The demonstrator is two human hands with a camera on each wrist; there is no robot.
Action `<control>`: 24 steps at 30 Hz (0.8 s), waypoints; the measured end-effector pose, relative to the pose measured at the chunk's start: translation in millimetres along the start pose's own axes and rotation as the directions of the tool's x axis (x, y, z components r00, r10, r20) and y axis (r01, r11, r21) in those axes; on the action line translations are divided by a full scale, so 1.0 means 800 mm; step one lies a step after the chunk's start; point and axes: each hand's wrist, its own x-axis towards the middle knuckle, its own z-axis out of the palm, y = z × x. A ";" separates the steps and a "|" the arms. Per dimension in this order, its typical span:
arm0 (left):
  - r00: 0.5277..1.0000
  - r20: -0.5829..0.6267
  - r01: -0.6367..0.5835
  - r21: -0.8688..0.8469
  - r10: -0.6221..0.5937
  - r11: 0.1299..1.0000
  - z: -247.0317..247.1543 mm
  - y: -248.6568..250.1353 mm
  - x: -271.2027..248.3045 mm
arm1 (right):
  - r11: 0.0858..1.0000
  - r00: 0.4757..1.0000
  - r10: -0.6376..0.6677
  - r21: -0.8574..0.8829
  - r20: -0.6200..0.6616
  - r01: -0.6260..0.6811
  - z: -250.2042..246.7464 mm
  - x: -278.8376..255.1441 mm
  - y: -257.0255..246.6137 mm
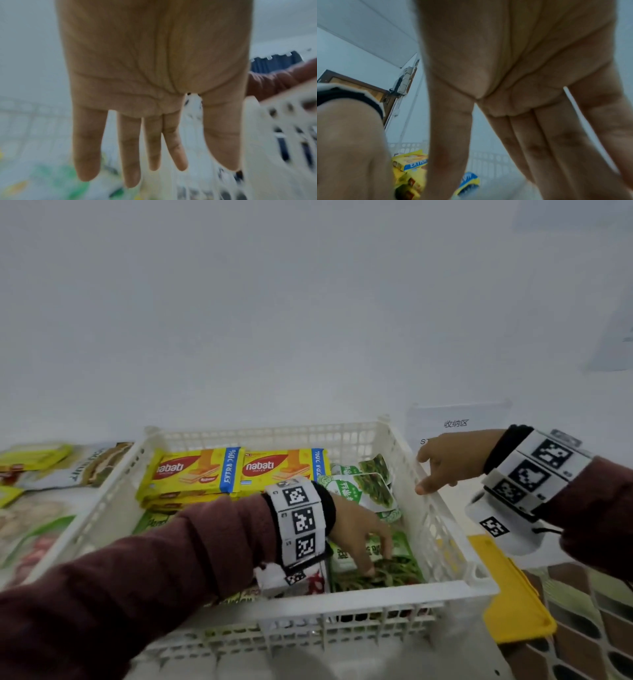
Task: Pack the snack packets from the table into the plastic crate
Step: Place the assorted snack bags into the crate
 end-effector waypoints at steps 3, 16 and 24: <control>0.965 -0.258 -0.074 -0.119 0.041 0.990 -0.036 -0.016 -0.039 | 0.998 1.000 0.013 -0.065 0.017 -0.012 -0.026 -0.010 -0.013; 0.864 -0.215 0.406 -0.241 -0.456 0.882 -0.004 -0.169 -0.144 | 0.857 0.868 -0.497 -0.164 -0.007 0.489 -0.045 0.023 -0.235; 0.862 -0.136 0.453 -0.228 -0.489 0.862 0.028 -0.190 -0.145 | 0.918 0.928 -0.369 -0.175 -0.056 0.355 0.006 0.076 -0.294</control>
